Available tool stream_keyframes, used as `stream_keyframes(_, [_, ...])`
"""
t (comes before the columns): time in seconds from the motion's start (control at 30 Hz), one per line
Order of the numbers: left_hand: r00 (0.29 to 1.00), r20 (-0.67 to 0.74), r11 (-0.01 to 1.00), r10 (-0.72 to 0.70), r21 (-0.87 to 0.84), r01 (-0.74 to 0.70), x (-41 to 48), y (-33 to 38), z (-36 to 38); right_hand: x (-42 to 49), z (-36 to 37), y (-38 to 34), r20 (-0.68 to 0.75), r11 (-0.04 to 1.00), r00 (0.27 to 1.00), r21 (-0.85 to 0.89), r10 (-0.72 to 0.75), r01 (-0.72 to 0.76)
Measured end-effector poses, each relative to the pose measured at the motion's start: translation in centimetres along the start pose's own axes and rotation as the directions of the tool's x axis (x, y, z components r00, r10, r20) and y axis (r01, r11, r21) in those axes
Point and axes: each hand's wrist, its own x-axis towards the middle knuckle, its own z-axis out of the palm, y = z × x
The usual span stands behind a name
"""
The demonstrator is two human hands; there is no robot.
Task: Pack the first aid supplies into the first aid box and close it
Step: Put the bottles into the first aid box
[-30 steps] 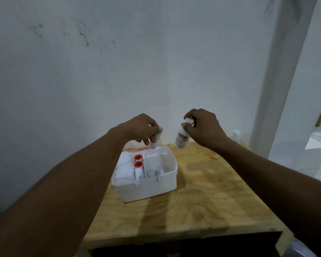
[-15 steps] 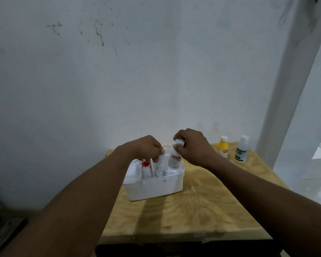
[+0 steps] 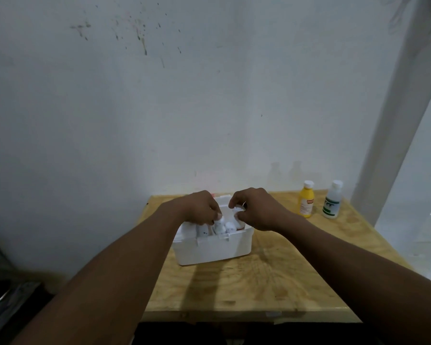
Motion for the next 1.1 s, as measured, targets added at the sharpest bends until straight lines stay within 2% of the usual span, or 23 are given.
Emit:
stream_keyframes(0.13, [1.000,-0.004,0.998,0.000,0.063,0.001,-0.1,0.0,-0.1,0.3,0.3,-0.2,0.064,0.999,0.998,0.048,0.005,-0.008])
stream_keyframes(0.23, [1.000,-0.015,0.996,-0.008,0.091,0.009,-0.1,-0.1,0.1,0.7,0.4,-0.3,0.053,0.996,0.999,0.086,0.000,-0.005])
stream_keyframes(0.47, [0.999,-0.040,0.995,-0.026,0.095,0.030,0.2,-0.4,0.1,0.9,0.6,-0.2,0.042,0.988,0.999,0.153,-0.010,0.004])
stream_keyframes(0.8, [0.995,-0.095,0.998,-0.018,0.050,0.023,0.5,-0.1,-0.4,1.3,0.0,0.4,0.055,0.988,0.998,0.152,0.031,-0.039])
stream_keyframes(0.93, [0.987,-0.163,1.000,0.007,0.012,-0.005,0.6,0.4,-0.6,1.1,-0.4,0.7,-0.009,0.985,0.999,0.172,0.032,-0.029])
stream_keyframes(1.1, [0.964,-0.261,0.998,0.056,0.029,-0.050,1.9,1.6,-1.1,0.9,-2.4,2.5,-0.167,0.986,0.983,0.161,0.072,-0.045])
